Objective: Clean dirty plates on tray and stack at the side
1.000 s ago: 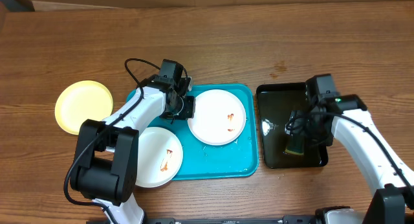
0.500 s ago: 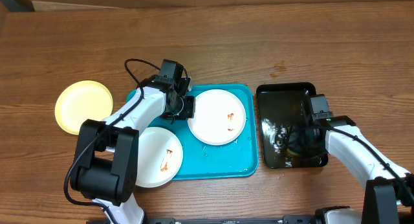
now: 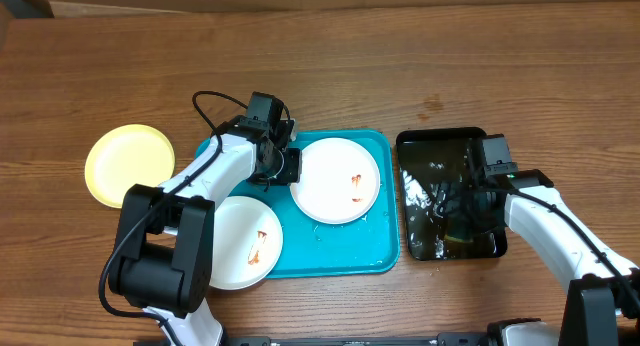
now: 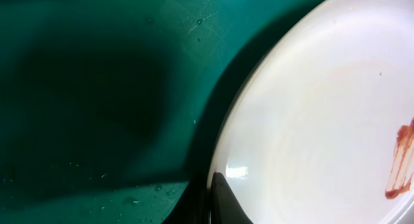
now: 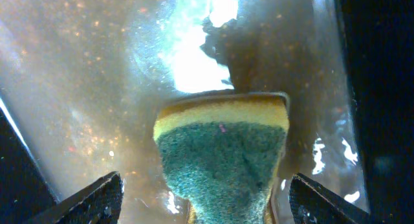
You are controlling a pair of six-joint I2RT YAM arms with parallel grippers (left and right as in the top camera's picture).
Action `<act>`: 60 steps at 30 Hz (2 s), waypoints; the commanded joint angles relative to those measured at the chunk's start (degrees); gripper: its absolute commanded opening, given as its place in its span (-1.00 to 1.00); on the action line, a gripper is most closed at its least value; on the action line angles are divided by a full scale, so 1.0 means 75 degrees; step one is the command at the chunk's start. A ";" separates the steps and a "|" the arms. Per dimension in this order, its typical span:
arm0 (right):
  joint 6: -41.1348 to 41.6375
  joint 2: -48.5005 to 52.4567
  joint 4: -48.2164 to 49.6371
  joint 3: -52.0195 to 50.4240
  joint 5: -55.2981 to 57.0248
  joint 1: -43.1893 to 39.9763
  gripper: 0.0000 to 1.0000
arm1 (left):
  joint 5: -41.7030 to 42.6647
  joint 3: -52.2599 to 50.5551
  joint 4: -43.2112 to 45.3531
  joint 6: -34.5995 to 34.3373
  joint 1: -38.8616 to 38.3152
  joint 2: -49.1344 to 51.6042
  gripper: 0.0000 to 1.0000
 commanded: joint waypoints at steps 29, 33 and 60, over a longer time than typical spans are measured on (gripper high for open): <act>-0.0035 0.0017 -0.0568 -0.0216 -0.0615 0.0023 0.96 | -0.0254 -0.0198 -0.0038 -0.0023 -0.0015 0.0143 -0.92; -0.0041 0.0017 -0.0219 -0.0393 -0.0618 0.0023 0.31 | -0.0254 -0.0198 -0.0041 -0.0020 -0.0015 0.0143 -0.92; -0.0309 0.0017 0.0443 -0.0187 -0.0332 0.0015 0.92 | -0.0367 -0.0198 0.0163 -0.0050 -0.0015 0.0143 -0.47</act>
